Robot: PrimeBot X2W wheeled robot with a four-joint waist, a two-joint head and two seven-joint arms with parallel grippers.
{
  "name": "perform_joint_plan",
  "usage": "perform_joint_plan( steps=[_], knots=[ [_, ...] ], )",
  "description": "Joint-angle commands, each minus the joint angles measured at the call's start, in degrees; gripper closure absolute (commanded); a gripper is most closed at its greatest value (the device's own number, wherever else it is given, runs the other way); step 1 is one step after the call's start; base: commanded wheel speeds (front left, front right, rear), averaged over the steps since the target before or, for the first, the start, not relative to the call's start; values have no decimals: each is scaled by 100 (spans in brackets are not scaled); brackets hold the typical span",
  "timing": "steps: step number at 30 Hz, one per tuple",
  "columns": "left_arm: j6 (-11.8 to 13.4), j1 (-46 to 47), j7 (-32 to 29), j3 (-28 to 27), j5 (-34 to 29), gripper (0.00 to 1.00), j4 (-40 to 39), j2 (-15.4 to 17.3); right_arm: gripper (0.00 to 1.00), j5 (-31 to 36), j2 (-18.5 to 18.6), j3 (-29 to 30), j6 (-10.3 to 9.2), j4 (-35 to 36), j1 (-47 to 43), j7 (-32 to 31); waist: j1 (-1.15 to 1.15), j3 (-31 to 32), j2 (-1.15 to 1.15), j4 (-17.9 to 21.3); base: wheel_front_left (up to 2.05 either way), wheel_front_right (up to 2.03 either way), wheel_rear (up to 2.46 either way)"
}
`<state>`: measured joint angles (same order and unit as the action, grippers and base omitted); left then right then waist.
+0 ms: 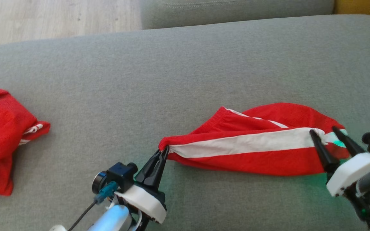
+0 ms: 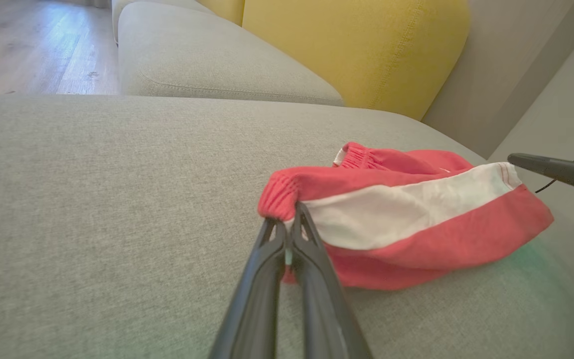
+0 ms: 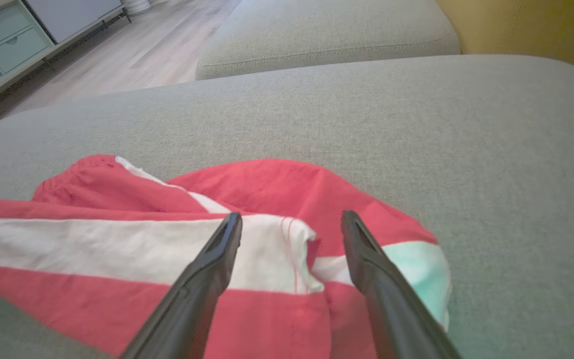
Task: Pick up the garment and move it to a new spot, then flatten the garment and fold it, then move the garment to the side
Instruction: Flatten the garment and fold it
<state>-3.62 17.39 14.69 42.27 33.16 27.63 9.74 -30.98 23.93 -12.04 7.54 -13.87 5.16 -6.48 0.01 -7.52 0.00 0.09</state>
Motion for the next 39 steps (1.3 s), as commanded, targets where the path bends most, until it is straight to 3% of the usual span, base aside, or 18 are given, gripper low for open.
perform_joint_plan(
  steps=[1, 6, 7, 10, 20, 26, 30, 33, 39],
  knots=[
    [-44, 316, 30, -263, -88, 100, -96, -21, 0, 67, 65, 32, -5, 63, 201, -61, -1, -37, 0, -65, 0, 0, 0],
    [-91, 396, 30, -317, -134, 100, -42, -117, 3, 171, -8, 47, -5, -174, 300, -270, -1, -68, 0, -136, 0, 0, 0],
    [-100, 409, 30, -325, -142, 100, -31, -129, 15, 181, -16, 35, -5, -195, 308, -293, -1, -73, 0, -142, 0, 0, 0],
    [-120, 445, 30, -361, -173, 100, -14, -146, 100, 245, -14, 26, -5, -176, 333, -196, -1, -81, 0, -140, 0, 0, 0],
    [-192, 597, 30, -572, -198, 100, -138, -32, 100, 386, 128, 326, -5, 411, 406, 304, -1, 226, 0, 21, 0, 0, 0],
    [-273, 1434, -357, -674, -197, 100, -648, 288, 100, 429, 495, 822, -5, 1181, 792, 242, -1, 400, 0, 168, 0, 0, 0],
    [-313, 2509, -940, -655, -373, 100, -949, 509, 100, 586, 849, 902, -5, 1516, 1630, -7, -1, 173, 0, 298, 0, 0, 0],
    [-354, 3442, -1477, -643, -209, 100, -858, 470, 100, 853, 1106, 800, -5, 1473, 2462, -59, -1, -233, 0, 346, 0, 0, 0],
    [-382, 5457, -1679, -562, -249, 100, 59, 363, 100, 1085, 1164, 224, -5, 612, 4549, 233, -1, -1211, 0, 460, 0, 0, 0]
  ],
)
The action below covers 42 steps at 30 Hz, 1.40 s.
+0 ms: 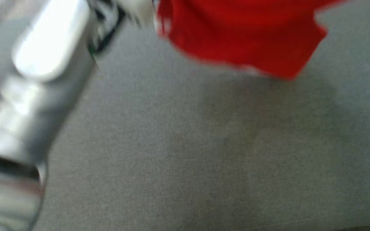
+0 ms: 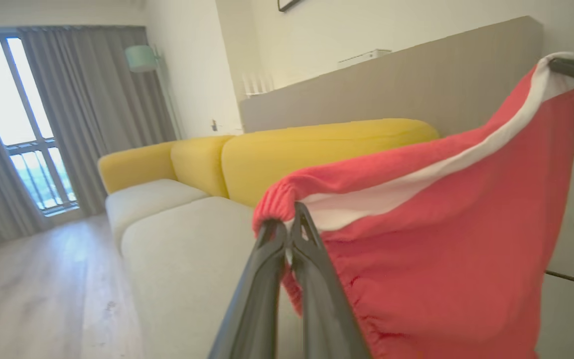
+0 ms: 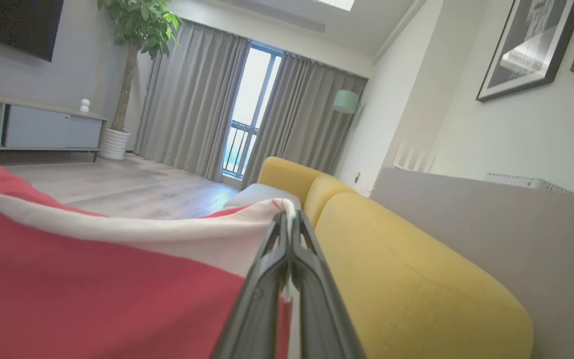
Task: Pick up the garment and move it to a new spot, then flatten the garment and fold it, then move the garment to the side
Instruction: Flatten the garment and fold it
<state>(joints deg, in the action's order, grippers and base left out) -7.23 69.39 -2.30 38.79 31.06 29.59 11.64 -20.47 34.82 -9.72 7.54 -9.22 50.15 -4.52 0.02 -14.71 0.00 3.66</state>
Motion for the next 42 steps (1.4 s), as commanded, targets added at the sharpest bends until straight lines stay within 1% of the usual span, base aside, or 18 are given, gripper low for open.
perform_joint_plan(
  steps=[1, 3, 5, 8, 11, 15, 18, 21, 23, 24, 28, 31, 34, 39, 42],
  knots=[
    [-21, 552, 131, -153, -128, 100, 52, 169, 100, 95, 48, -69, -5, -70, 380, 166, -2, -604, 0, 120, 0, 0, 0],
    [-23, 1085, 453, -60, -342, 100, 437, 154, 100, 239, 17, -179, -5, -488, 993, 499, -2, -790, 0, 138, 0, 0, 0],
    [-23, 1496, 837, -82, -466, 100, 803, 77, 100, 343, -29, -225, -5, -900, 1523, 855, -2, -940, 0, 141, 0, 0, 0],
    [-23, 1853, 1335, -77, -561, 100, 1335, -50, 100, 458, -99, -325, -5, -1387, 2019, 1326, -2, -1050, 0, 131, 0, 0, 0],
    [-24, 1872, 1591, 33, -556, 100, 1656, -160, 100, 425, -132, -491, -5, -1715, 2164, 1598, -2, -1102, 0, 98, 0, 0, 0],
    [-24, 1422, 1710, 233, -443, 100, 1759, -178, 100, 248, -121, -659, -5, -1915, 1813, 1789, -2, -1113, 0, 46, 0, 0, 0],
    [-24, 864, 1725, 325, -339, 100, 1474, -108, 100, 82, -64, -695, -5, -1911, 1233, 1861, -2, -1083, 0, 0, 0, 0, 0],
    [-25, 71, 1727, 341, -350, 100, 922, 44, 100, -108, -25, -609, -5, -1733, 399, 1904, -2, -960, 0, -61, 0, 0, 0],
    [-25, -560, 1728, 249, -387, 100, 523, 159, 100, -220, -11, -552, -5, -1551, -251, 1918, -2, -823, 0, -88, 0, 0, 0],
    [-25, -560, 1728, 249, -387, 100, 523, 159, 100, -220, -11, -552, -5, -1551, -251, 1918, -2, -823, 0, -88, 0, 0, 0],
    [-5, -1933, 1729, 214, -637, 100, -239, 427, 100, -385, -33, -272, -5, -1102, -1554, 1934, -2, -461, 0, -109, 0, 0, 0],
    [100, -2963, 1729, 286, -775, 100, -653, 586, 100, -457, -122, 43, -5, -633, -2567, 1904, -2, -146, 0, -108, 0, 0, 0],
    [226, -3820, 1729, 372, -802, 100, -957, 699, 100, -531, -182, 318, -5, -124, -3491, 1683, -2, 96, 0, -122, 0, 0, 0],
    [514, -4869, 1721, 461, -709, 100, -1366, 837, 100, -667, -263, 593, -5, 738, -4829, 1258, -2, 424, 0, -136, 0, 0, 0],
    [663, -5378, 1598, 518, -574, 100, -1651, 910, 100, -713, -334, 774, -5, 1173, -5470, 1044, -2, 583, 0, -144, 0, 0, 0]
  ],
)
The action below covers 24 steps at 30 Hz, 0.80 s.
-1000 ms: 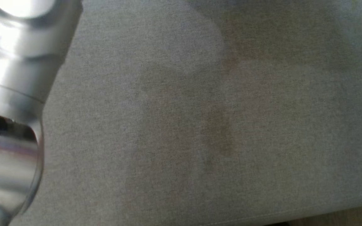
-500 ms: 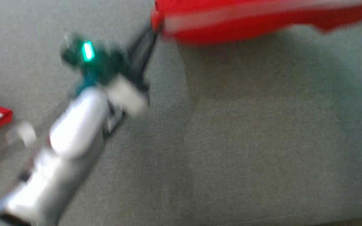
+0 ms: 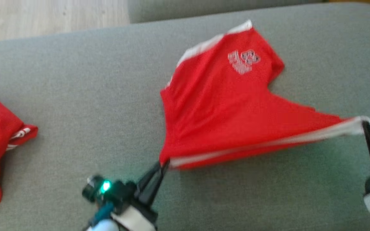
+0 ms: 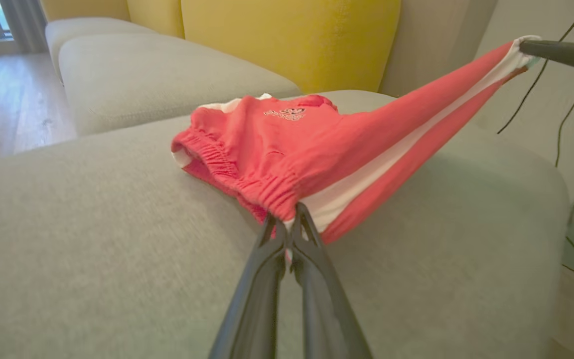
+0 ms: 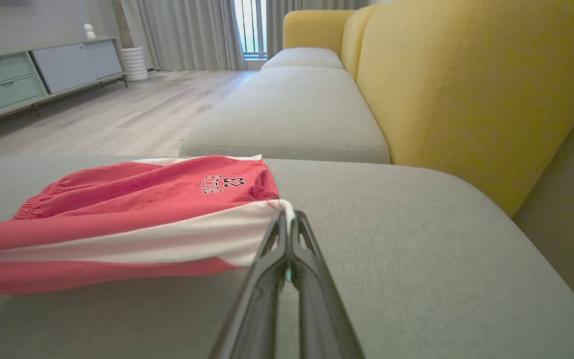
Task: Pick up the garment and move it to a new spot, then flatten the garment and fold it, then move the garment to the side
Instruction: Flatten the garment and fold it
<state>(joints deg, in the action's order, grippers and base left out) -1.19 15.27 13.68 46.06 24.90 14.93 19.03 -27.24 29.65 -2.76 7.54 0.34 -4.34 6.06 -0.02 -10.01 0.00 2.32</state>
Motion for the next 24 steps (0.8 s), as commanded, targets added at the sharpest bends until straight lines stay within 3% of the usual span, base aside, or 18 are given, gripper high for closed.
perform_joint_plan(
  steps=[1, 8, 12, 15, 20, 24],
  knots=[
    [110, -115, -55, -195, 81, 100, -294, 209, 100, -43, 149, 160, -5, 350, -212, -71, 2, 165, 0, -18, 0, 0, 0],
    [262, -849, -639, -73, 371, 100, -1294, 564, 100, 41, -86, 739, -5, 1398, -1337, -563, 2, 395, 0, -130, 0, 0, 0],
    [243, -909, -808, -193, 763, 100, -1709, 499, 100, 128, -179, 958, -5, 1677, -1348, -853, 2, 389, 0, -217, 0, 0, 0],
    [38, -617, -944, -300, 1146, 100, -1758, 295, 100, -28, -192, 856, -5, 1516, -835, -1039, 2, 241, 0, -319, 0, 0, 0],
    [-276, 55, -1265, -425, 1631, 100, -1473, 5, 100, -183, 105, 497, -5, 778, 244, -1132, 2, -215, 0, -536, 0, 0, 0],
    [-385, 675, -1643, -579, 2068, 100, -1105, -232, 100, -223, 427, 140, -5, 135, 1151, -1131, 2, -613, 0, -723, 0, 0, 0]
  ],
)
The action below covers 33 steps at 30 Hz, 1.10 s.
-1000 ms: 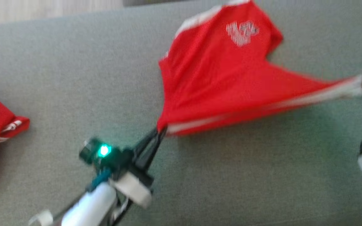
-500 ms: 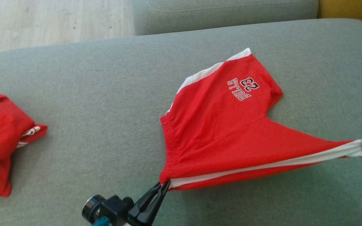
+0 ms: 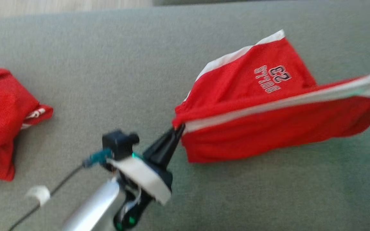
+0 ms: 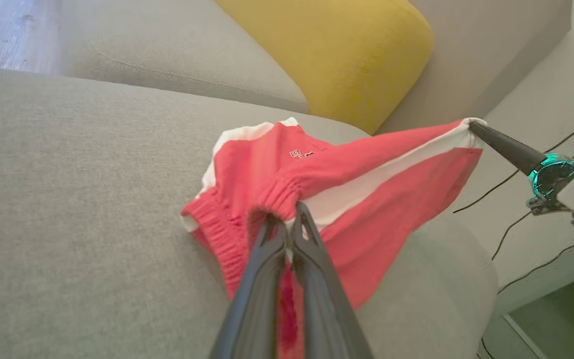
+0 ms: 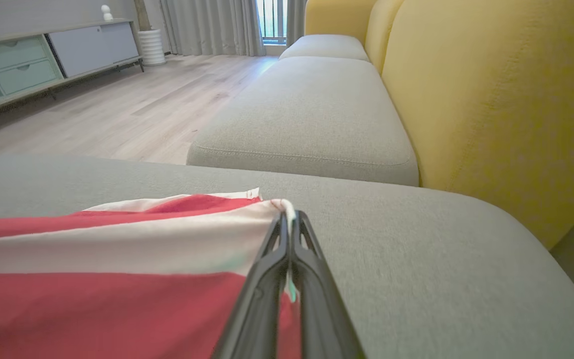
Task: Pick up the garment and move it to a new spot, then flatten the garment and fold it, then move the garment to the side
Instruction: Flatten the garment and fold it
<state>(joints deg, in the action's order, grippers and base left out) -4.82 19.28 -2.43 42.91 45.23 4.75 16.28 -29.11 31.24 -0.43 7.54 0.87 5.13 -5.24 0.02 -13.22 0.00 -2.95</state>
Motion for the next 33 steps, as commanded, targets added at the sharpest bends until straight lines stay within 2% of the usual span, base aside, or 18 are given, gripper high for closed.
perform_joint_plan(
  steps=[1, 2, 5, 15, 28, 29, 30, 31, 32, 33],
  knots=[
    [-22, 275, -32, -263, 35, 100, -87, 43, 100, -36, 268, -93, -5, 81, 204, -2, -2, -292, 0, -196, 0, 0, 0],
    [-53, 574, -147, -357, 200, 100, 93, -66, 100, -67, 405, -305, -5, -197, 646, -11, -2, -459, 0, -276, 0, 0, 0],
    [-91, 862, -221, -409, 280, 100, 249, -128, 100, -101, 502, -533, -5, -458, 1090, -20, -2, -598, 0, -336, 0, 0, 0],
    [-198, 1695, -578, -506, 751, 100, 1014, -380, 100, -526, 698, -1893, -5, -1853, 2928, 90, -2, -1009, 0, -502, 0, 0, 0],
    [-149, 1996, -514, -483, 656, 100, 1468, -430, 100, -1055, 734, -3318, -5, -3241, 4234, 593, -2, -1151, 0, -667, 0, 0, 0],
    [-146, 2017, -493, -479, 633, 82, 1491, -430, 95, -1102, 736, -3408, -5, -3312, 4293, 639, -2, -1149, 0, -677, 0, 0, 0],
    [-146, 2030, -479, -478, 626, 75, 1517, -436, 76, -1153, 735, -3492, -5, -3381, 4346, 688, -2, -1146, 0, -684, 0, 0, 0],
    [-142, 2043, -465, -472, 610, 61, 1545, -438, 5, -1211, 728, -3565, -5, -3450, 4391, 742, -2, -1139, 0, -689, 0, 0, 0],
    [-138, 2053, -442, -465, 590, 19, 1573, -441, 0, -1271, 714, -3615, -5, -3521, 4431, 822, -2, -1128, 0, -690, 0, 0, 0],
    [-128, 2057, -395, -464, 561, 0, 1595, -445, 0, -1319, 697, -3662, -5, -3593, 4465, 912, -2, -1110, 0, -687, 0, 0, 0]
  ],
)
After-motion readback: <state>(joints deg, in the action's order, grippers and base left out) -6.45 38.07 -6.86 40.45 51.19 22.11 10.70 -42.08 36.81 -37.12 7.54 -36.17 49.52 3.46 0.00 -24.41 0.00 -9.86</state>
